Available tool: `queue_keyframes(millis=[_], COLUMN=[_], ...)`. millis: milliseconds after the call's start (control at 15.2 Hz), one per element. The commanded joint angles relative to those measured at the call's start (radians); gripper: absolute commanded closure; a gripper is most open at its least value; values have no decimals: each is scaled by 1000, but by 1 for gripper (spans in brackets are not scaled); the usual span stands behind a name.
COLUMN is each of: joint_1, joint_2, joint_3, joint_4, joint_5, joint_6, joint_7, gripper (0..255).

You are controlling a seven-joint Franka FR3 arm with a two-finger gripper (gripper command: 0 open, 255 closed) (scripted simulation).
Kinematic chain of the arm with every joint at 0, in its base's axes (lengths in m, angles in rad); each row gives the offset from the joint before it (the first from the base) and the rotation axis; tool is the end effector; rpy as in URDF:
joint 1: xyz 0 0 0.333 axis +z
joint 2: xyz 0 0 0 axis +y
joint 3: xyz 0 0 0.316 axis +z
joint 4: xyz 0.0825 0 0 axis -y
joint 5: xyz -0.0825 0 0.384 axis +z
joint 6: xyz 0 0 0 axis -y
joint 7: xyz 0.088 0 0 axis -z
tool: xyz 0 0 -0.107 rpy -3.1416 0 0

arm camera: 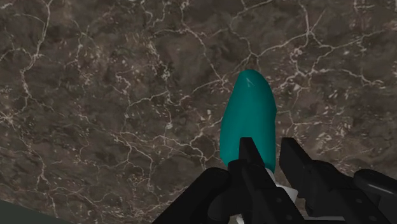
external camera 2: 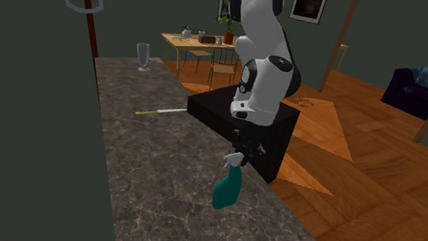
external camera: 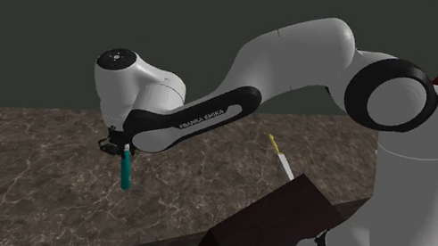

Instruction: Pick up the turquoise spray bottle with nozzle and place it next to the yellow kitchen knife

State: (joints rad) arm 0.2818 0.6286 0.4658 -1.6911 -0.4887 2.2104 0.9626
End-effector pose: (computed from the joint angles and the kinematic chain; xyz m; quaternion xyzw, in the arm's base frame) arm 0.5261 0.4200 0.2596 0.9982 0.0057 0.0379 0.0458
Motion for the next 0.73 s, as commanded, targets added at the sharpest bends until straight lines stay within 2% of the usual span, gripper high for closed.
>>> queue_keyframes(millis=[0,198,660], joint_1=[0,0,-14], joint_2=[0,0,-54], joint_3=[0,0,22], joint_4=[0,0,13], joint_5=[0,0,34], joint_6=[0,0,-62], joint_7=[0,0,-26], gripper=[255,255,255])
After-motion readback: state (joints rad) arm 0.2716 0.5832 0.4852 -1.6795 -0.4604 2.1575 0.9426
